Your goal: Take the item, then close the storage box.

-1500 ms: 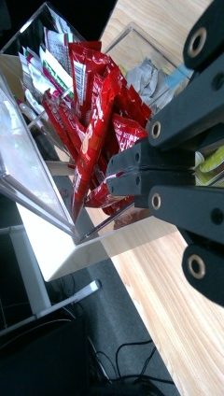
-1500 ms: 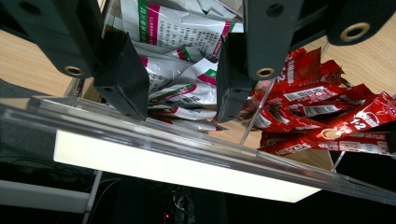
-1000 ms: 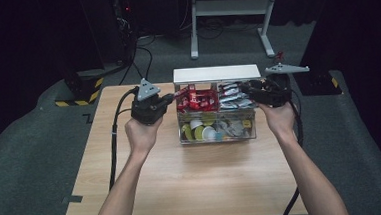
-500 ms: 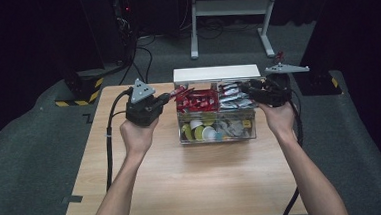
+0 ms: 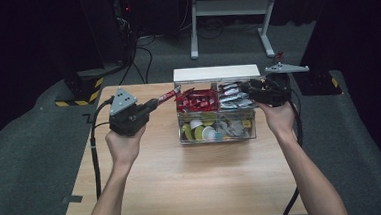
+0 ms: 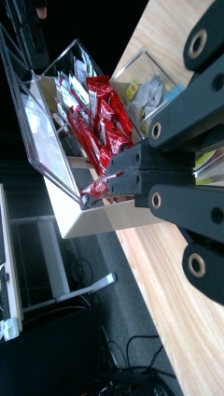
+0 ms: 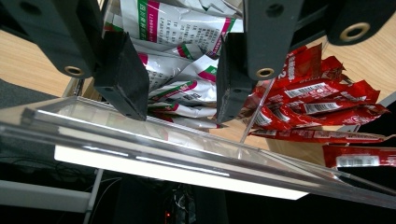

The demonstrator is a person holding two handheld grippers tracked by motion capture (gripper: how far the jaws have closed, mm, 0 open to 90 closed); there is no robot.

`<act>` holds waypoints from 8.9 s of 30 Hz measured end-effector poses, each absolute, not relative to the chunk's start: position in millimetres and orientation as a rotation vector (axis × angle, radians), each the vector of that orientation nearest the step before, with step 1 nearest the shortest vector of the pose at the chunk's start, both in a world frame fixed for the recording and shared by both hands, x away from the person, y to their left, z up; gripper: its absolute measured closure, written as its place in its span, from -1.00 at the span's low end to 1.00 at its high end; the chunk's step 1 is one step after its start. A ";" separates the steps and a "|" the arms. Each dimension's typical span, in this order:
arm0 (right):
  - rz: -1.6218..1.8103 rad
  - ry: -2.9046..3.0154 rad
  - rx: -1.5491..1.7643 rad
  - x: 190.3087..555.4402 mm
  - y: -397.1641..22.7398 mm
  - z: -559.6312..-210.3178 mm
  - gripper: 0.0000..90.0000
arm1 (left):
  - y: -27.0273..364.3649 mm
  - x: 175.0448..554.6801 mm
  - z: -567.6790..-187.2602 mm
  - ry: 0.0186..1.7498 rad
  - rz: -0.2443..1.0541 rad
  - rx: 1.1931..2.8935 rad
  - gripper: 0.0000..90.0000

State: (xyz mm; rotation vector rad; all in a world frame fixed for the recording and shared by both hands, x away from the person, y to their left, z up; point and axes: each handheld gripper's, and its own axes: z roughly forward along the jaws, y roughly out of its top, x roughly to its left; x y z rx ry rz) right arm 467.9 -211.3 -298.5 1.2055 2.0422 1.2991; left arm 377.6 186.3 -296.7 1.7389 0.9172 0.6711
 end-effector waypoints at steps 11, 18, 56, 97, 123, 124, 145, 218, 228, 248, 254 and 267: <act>1.300 2.042 1.209 468.1 -211.1 -298.5 0.21 | 200.8 364.8 -294.3 0.900 0.661 1.722 1.00; 1.293 2.039 1.206 467.9 -210.3 -298.5 0.21 | 208.3 358.5 -294.8 0.912 0.678 1.727 1.00; 1.308 2.034 1.212 467.6 -210.4 -296.9 0.21 | 236.9 369.9 -354.7 1.078 0.694 1.738 0.99; 1.310 2.028 1.207 465.3 -210.0 -297.3 0.20 | 228.1 401.3 -464.5 1.238 0.584 1.756 0.99; 1.309 2.031 1.212 465.0 -211.0 -295.8 0.20 | 220.5 409.4 -513.2 1.361 0.510 1.899 0.96; 1.307 2.030 1.207 464.9 -210.8 -296.0 0.20 | 220.6 409.7 -515.2 1.367 0.506 1.904 0.96; 1.282 2.032 1.192 458.7 -209.7 -299.9 0.19 | 244.2 387.7 -514.6 1.363 0.493 1.831 0.06; 1.177 2.017 1.190 413.0 -267.3 -315.6 0.26 | 284.4 380.5 -528.0 1.521 0.696 1.850 -0.24; 1.192 1.977 1.160 414.5 -261.4 -292.7 0.26 | 284.3 380.4 -528.0 1.522 0.696 1.850 -0.24; 1.193 1.954 1.184 414.2 -268.9 -312.5 0.21 | 284.0 379.8 -528.1 1.526 0.698 1.847 -0.24; 1.199 1.905 1.211 405.5 -285.7 -321.9 0.15 | 284.1 379.9 -528.1 1.526 0.699 1.847 -0.24; 1.226 1.857 1.303 395.0 -305.7 -367.2 0.10 | 283.9 379.8 -528.0 1.526 0.698 1.848 -0.25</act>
